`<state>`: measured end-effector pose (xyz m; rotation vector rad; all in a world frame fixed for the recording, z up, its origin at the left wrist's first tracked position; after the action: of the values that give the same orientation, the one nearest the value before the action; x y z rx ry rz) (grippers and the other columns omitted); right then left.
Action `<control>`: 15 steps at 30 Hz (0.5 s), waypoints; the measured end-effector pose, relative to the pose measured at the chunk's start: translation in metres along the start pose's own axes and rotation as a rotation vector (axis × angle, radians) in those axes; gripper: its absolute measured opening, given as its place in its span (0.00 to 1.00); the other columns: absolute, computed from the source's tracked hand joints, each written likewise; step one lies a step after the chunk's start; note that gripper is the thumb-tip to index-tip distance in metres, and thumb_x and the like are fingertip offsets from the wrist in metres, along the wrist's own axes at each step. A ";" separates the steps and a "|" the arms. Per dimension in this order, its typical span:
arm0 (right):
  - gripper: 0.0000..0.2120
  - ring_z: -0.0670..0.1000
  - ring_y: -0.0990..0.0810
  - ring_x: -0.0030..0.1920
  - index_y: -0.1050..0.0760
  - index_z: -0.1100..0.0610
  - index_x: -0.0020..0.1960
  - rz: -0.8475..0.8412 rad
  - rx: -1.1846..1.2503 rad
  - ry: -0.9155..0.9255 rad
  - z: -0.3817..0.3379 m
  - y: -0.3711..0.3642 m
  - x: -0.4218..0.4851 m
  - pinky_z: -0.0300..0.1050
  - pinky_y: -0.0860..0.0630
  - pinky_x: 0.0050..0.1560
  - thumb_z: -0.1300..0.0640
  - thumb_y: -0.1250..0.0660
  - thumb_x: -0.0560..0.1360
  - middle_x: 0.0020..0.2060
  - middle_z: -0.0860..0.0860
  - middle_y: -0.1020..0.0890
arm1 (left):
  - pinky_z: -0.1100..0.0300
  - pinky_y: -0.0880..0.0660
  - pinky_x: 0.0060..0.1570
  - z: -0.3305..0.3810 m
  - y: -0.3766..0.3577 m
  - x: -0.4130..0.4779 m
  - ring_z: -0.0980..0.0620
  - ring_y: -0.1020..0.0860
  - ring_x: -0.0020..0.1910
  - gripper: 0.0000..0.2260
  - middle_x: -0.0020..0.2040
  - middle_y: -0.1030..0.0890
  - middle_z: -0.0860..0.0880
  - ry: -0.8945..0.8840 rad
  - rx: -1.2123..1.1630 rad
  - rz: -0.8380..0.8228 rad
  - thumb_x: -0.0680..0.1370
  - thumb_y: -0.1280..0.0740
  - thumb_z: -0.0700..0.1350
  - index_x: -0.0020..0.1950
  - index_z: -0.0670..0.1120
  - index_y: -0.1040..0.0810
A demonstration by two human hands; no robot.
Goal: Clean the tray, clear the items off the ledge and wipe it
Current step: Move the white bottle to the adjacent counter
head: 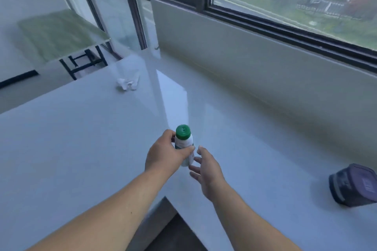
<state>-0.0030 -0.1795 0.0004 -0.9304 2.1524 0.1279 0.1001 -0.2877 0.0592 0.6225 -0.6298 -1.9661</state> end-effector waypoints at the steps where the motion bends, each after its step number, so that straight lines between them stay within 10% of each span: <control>1: 0.16 0.56 0.17 0.56 0.27 0.51 0.64 -0.027 -0.006 -0.018 0.013 -0.034 -0.003 0.56 0.22 0.64 0.43 0.39 0.82 0.62 0.51 0.23 | 0.59 0.30 0.35 -0.024 0.028 -0.001 0.64 0.23 0.42 0.19 0.48 0.21 0.65 0.027 -0.001 0.018 0.67 0.24 0.64 0.49 0.60 0.28; 15: 0.20 0.59 0.16 0.56 0.25 0.53 0.64 -0.348 -0.204 -0.228 0.183 -0.424 -0.039 0.58 0.22 0.64 0.40 0.37 0.81 0.61 0.55 0.23 | 0.58 0.25 0.39 -0.332 0.335 -0.049 0.60 0.20 0.44 0.20 0.50 0.20 0.65 0.369 -0.025 0.328 0.66 0.23 0.64 0.51 0.59 0.27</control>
<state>0.4052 -0.3982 -0.0166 -1.3263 1.7638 0.2703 0.5481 -0.4427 0.0416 0.7887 -0.4444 -1.5032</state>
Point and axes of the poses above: each hand's wrist, its own x-axis towards the middle knuckle, its own y-axis out of the back of the hand, z = x × y, the point moved 4 cm from there along x, towards the middle knuckle
